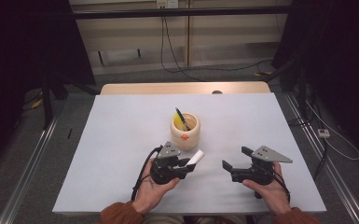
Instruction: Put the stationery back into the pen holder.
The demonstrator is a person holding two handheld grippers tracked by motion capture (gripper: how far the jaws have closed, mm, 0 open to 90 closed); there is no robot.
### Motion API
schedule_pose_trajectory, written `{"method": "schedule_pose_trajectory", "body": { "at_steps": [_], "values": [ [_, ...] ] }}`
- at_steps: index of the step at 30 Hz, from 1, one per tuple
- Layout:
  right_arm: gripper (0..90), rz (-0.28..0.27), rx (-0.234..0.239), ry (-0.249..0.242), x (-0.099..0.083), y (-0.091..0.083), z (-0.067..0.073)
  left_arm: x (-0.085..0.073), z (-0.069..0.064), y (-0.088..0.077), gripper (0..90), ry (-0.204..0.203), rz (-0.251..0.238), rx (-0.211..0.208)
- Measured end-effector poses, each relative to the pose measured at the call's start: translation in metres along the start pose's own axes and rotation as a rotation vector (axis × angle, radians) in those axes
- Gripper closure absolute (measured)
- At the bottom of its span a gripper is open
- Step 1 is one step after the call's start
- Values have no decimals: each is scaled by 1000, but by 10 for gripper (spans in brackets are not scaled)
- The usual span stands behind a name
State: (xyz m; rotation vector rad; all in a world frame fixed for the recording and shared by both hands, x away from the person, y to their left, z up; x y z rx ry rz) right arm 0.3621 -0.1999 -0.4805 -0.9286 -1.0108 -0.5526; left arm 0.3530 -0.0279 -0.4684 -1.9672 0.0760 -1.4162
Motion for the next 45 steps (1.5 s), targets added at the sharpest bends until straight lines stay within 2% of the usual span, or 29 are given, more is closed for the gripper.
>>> {"method": "schedule_pose_trajectory", "body": {
  "at_steps": [1,6,11,16,21,26,29,31,36,41,45],
  "values": [
    [51,0,10,-1,1,1,4,1,1,-2,704,10,-6,5],
    [60,-17,66,32,7,4,23,-1,5,-9,705,-4,-32,26],
    [73,-25,137,101,11,11,42,-1,5,-8,705,-9,-40,27],
    [113,-38,202,213,18,17,57,3,2,-7,704,3,-51,27],
    [169,-42,241,304,20,23,68,2,-2,-3,704,16,-48,25],
    [262,-38,319,436,23,32,78,2,-3,-1,704,13,-45,24],
    [314,-33,330,464,22,37,82,3,-2,-1,704,15,-45,30],
    [370,-31,339,500,21,39,84,3,-3,0,704,12,-51,29],
    [490,-42,336,572,19,43,81,3,-1,-1,704,8,-51,32],
    [520,-41,334,591,16,45,80,3,-1,0,704,12,-51,39],
    [588,-35,330,595,14,46,80,3,-2,0,704,11,-53,35]
  ]
}}
Point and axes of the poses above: each handheld gripper's, and its own axes: y roughly forward along the jaws, x roughly out of its top, z roughly to its left, the point moved 10 cm from there along y, roughly forward along the jaws, and after that the axes turned 4 degrees about y, right-handed, at the moved point
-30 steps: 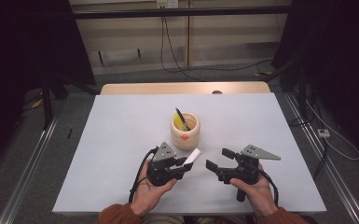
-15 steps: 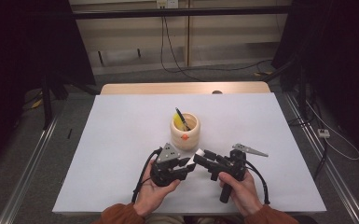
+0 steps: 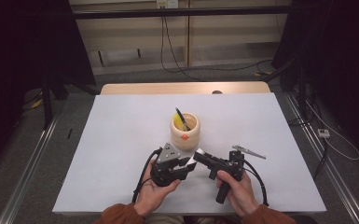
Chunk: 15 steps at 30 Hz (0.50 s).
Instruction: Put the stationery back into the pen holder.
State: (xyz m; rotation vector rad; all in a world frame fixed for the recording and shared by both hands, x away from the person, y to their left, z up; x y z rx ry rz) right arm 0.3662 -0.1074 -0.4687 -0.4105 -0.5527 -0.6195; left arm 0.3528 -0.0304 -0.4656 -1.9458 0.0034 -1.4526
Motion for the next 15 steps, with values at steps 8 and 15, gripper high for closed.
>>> {"method": "schedule_pose_trajectory", "body": {
  "at_steps": [8,15],
  "values": [
    [666,29,22,11,-4,0,1,-4,-2,3,705,7,11,-7],
    [674,32,31,-5,-4,1,0,-5,-2,3,702,-12,2,-14]
  ]
}}
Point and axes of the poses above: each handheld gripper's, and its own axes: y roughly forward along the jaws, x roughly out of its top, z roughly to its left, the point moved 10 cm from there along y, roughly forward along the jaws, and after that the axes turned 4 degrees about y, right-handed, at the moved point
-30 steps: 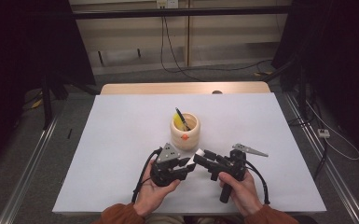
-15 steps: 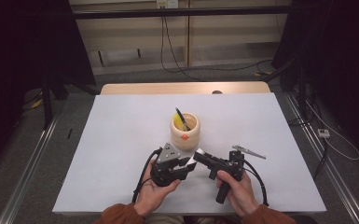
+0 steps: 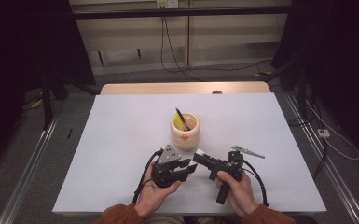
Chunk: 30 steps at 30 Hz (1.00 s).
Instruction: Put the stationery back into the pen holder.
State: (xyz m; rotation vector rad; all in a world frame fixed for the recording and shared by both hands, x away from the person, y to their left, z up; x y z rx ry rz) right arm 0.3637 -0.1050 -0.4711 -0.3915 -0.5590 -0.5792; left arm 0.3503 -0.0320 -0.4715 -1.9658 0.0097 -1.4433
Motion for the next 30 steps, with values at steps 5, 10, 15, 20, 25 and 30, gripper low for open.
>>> {"method": "schedule_pose_trajectory", "body": {
  "at_steps": [5,10,15,20,25,30],
  "values": [
    [675,-7,10,-26,1,-1,2,-3,3,1,591,-29,0,4],
    [675,-12,-1,-85,6,-2,1,-8,14,-2,413,-37,4,45],
    [675,-16,-16,-153,13,-2,1,-15,27,-11,274,-56,29,61],
    [676,-29,-21,-200,19,-2,4,-19,41,-27,220,-49,37,89],
    [676,-42,-23,-247,26,-2,9,-23,55,-42,168,-60,30,101],
    [676,-45,-27,-295,32,-2,15,-25,66,-56,141,-43,48,121]
  ]
}}
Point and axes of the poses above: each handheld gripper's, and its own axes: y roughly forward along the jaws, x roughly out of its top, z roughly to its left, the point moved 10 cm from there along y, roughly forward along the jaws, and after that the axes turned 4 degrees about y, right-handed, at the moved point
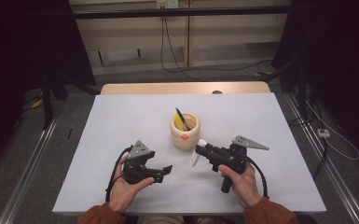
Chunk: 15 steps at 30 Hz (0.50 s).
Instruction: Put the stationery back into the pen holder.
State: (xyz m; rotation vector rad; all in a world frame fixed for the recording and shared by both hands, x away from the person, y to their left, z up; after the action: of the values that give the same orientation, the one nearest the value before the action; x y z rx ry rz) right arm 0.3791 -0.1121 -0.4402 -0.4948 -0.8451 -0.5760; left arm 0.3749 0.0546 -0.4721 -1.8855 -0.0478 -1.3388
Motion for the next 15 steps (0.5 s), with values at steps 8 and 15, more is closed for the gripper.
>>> {"method": "schedule_pose_trajectory", "body": {
  "at_steps": [8,15],
  "values": [
    [676,-19,-32,-83,11,1,-4,-16,15,-18,106,-55,-15,18],
    [676,-42,-43,-113,25,-1,-7,-36,26,-25,93,-70,-7,40]
  ]
}}
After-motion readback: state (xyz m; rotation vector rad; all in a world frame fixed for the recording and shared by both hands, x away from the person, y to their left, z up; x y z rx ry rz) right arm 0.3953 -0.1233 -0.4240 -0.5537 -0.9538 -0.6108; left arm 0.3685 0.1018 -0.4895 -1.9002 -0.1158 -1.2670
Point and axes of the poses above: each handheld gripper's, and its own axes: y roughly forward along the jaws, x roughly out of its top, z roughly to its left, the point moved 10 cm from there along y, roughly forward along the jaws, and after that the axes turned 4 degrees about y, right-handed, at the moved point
